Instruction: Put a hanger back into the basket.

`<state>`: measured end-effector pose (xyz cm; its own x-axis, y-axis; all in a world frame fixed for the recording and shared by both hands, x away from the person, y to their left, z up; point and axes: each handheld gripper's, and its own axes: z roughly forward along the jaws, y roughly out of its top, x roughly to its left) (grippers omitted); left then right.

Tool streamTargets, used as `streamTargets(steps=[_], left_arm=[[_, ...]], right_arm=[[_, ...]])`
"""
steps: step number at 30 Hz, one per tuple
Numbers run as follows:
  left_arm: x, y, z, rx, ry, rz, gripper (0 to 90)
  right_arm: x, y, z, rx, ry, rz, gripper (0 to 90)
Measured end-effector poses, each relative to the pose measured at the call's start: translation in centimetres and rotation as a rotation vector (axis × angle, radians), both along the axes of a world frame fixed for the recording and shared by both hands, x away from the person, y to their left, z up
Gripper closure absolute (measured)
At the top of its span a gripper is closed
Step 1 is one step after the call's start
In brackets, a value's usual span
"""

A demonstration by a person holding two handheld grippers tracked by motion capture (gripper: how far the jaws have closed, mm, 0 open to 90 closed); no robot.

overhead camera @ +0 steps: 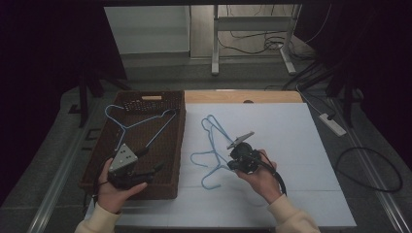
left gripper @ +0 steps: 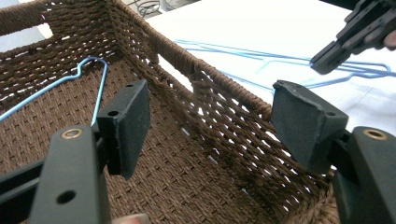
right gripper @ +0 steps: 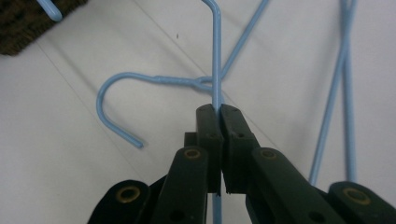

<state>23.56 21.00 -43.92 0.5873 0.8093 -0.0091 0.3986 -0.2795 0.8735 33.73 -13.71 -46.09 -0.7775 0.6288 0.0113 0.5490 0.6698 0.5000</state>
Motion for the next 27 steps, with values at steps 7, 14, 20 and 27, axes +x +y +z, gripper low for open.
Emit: streamTargets(steps=[7,14,20,27], left_arm=[[0.0,-0.2,0.1,0.001,-0.003,-0.004,29.5],[0.1,-0.3,0.0,0.004,-0.002,-0.007,29.6],[0.1,-0.4,0.1,0.002,-0.004,-0.006,29.7],[0.1,-1.0,0.3,0.008,-0.011,-0.016,29.7]], right_arm=[[0.0,-2.0,1.9,0.097,-0.022,0.0,88.0],[0.0,-3.8,3.1,0.174,-0.02,-0.012,88.0],[-0.1,-5.0,3.9,0.221,-0.028,-0.029,88.1],[-0.3,-6.4,5.1,0.286,-0.035,-0.035,88.1]])
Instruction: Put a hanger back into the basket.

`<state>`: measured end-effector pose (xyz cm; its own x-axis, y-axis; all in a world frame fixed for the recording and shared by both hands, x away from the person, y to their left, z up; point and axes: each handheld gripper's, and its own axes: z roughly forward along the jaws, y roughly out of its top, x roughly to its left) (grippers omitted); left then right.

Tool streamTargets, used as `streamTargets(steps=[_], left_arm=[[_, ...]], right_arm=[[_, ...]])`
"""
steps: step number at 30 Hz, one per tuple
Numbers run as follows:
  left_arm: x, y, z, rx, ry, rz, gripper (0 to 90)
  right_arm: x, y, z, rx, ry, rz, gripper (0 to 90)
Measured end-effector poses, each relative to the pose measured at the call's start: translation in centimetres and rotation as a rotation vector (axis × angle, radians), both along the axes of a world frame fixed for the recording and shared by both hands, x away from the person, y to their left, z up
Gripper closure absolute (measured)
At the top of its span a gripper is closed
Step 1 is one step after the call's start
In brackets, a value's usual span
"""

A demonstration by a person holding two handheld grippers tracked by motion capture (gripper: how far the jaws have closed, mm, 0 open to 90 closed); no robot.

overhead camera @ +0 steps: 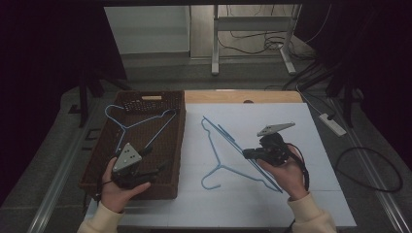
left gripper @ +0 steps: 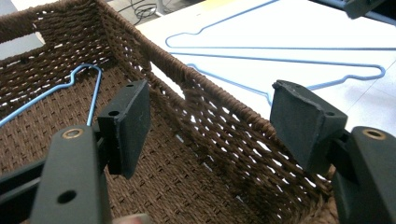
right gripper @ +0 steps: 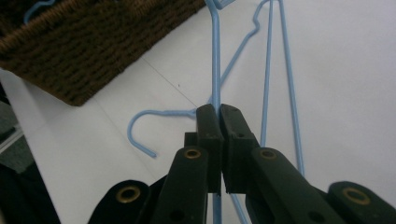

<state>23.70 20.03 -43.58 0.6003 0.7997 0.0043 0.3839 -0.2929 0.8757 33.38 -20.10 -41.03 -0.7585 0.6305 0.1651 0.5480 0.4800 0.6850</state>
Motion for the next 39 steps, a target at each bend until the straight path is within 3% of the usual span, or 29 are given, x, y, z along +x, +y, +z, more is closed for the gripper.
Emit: streamTargets(steps=[6,14,20,26,39], left_arm=[[0.3,-0.7,0.6,0.001,-0.007,-0.015,29.7],[1.3,-3.5,1.7,0.004,0.006,-0.081,28.9],[2.9,-5.8,2.6,0.035,0.011,-0.127,28.5],[4.8,-7.4,3.0,0.032,0.039,-0.163,28.4],[8.1,-9.6,2.9,0.074,0.076,-0.188,29.4]], right_arm=[[-0.5,-0.9,0.6,0.03,-0.01,0.006,88.1],[-1.0,-2.4,0.5,0.064,-0.012,0.019,88.1],[-1.3,-2.6,0.8,0.064,-0.019,0.04,88.1],[-1.6,-2.7,1.1,0.082,-0.023,0.059,88.1],[-1.5,-3.2,1.1,0.097,-0.006,0.089,88.1]])
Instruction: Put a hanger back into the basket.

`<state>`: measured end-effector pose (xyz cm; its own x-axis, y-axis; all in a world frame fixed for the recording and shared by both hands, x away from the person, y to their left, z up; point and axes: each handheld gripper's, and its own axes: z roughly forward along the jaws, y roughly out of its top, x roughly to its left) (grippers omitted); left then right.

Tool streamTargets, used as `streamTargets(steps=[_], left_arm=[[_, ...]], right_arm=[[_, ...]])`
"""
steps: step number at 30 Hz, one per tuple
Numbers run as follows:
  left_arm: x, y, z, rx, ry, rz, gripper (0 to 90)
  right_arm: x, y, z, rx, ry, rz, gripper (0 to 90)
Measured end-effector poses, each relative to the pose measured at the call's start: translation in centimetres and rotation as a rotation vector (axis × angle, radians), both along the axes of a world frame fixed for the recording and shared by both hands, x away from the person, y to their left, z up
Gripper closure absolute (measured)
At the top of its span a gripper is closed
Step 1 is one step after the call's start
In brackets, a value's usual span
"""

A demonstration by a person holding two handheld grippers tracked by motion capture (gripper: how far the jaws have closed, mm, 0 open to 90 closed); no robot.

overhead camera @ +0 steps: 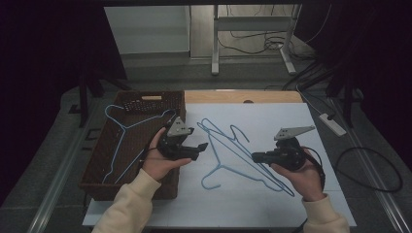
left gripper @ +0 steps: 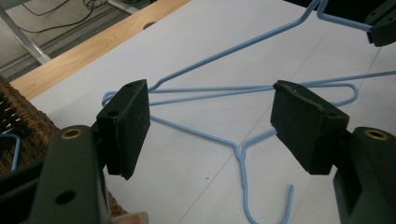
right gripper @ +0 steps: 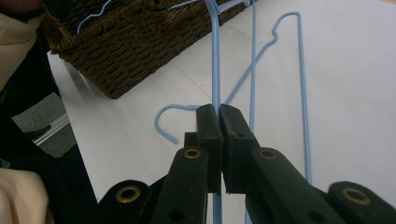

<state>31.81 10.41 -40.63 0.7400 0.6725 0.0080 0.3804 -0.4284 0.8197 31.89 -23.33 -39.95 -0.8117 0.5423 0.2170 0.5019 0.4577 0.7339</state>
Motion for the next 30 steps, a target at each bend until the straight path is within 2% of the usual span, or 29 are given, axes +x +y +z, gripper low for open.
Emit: streamTargets(steps=[7,11,14,17,18,23,25,28,29,30], left_arm=[[0.9,-1.2,-0.1,0.027,0.008,-0.034,30.3],[2.1,-2.8,-0.4,0.077,0.01,-0.058,30.8],[2.6,-3.5,-0.6,0.091,0.009,-0.079,32.1],[3.5,-4.8,-1.0,0.149,-0.004,-0.099,33.8],[3.5,-4.8,-1.0,0.149,-0.004,-0.099,35.5],[3.9,-6.0,-1.5,0.239,-0.068,-0.12,47.3],[3.9,-6.1,-1.6,0.246,-0.079,-0.122,54.2],[3.7,-6.4,-1.6,0.262,-0.1,-0.15,64.0],[3.4,-6.7,-1.7,0.305,-0.131,-0.171,67.7],[3.2,-6.9,-1.7,0.322,-0.147,-0.187,69.0]], right_arm=[[-0.2,-0.4,0.4,0.011,0.001,0.021,88.1],[-0.3,-0.8,0.6,0.024,0.001,0.039,88.1],[-0.4,-0.9,0.7,0.037,0.007,0.05,88.1],[-0.5,-1.1,0.8,0.044,0.009,0.057,88.1],[-0.5,-1.1,0.8,0.044,0.009,0.057,88.1],[-0.4,-1.5,0.9,0.053,0.016,0.07,88.1],[-0.5,-1.6,0.9,0.054,0.014,0.08,88.1],[-0.5,-1.7,1.0,0.053,0.012,0.093,88.1],[-0.4,-1.9,1.0,0.053,0.01,0.089,88.0],[-0.3,-2.0,1.0,0.051,0.009,0.087,88.0]])
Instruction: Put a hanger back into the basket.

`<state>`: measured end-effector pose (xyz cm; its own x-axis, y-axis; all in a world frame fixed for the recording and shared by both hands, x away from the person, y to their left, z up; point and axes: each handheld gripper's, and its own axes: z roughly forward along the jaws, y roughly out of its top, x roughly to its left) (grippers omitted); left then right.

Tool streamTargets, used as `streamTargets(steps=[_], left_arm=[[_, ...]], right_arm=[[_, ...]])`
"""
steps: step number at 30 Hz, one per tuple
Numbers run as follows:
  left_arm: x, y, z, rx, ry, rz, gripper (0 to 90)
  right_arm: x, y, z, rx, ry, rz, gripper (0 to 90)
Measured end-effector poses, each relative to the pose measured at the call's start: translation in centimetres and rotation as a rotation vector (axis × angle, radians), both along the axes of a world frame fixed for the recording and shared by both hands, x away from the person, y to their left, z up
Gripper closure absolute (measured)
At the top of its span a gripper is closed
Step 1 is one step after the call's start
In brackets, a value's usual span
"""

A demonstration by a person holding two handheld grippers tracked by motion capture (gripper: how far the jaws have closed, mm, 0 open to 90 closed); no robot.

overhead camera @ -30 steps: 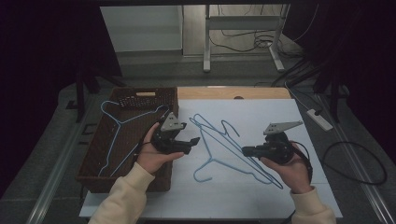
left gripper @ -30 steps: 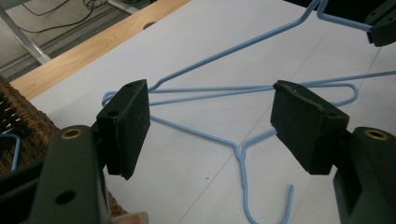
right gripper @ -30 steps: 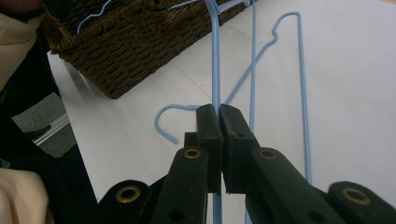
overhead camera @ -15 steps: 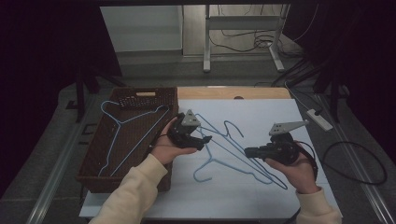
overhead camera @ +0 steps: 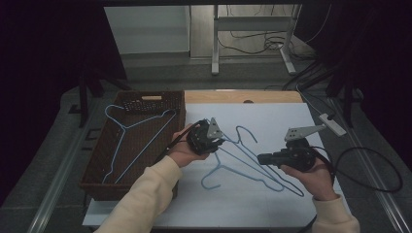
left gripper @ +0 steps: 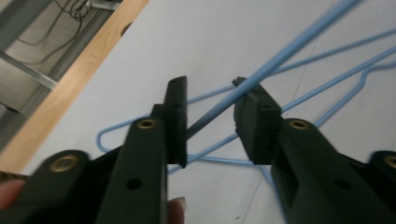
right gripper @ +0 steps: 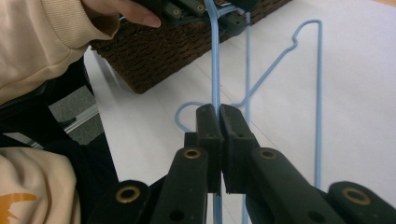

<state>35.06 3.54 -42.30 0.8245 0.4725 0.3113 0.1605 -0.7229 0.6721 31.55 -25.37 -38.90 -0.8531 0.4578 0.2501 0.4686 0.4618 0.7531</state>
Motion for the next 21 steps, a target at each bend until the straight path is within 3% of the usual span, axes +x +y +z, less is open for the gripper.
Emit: streamTargets(steps=[6,11,13,17,18,21], left_arm=[[-1.0,-0.4,0.2,0.045,-0.043,-0.061,78.7],[-2.0,-0.7,0.5,0.067,-0.032,-0.104,84.7],[-2.4,-0.7,0.6,0.057,-0.007,-0.116,86.7],[-2.9,-0.4,1.1,0.034,0.003,-0.102,86.9],[-3.2,-0.1,1.3,0.014,0.019,-0.089,87.0],[-3.7,0.4,1.7,-0.021,0.036,-0.067,87.0]], right_arm=[[0.3,-1.3,0.3,-0.021,-0.033,-0.048,87.9],[0.5,-2.1,0.3,-0.056,-0.102,-0.138,85.9],[0.7,-2.3,0.2,-0.06,-0.136,-0.183,83.1],[0.8,-2.5,0.0,-0.043,-0.161,-0.234,77.7],[0.8,-2.6,0.1,-0.026,-0.191,-0.284,70.8],[0.5,-3.0,0.5,0.016,-0.241,-0.32,63.7]])
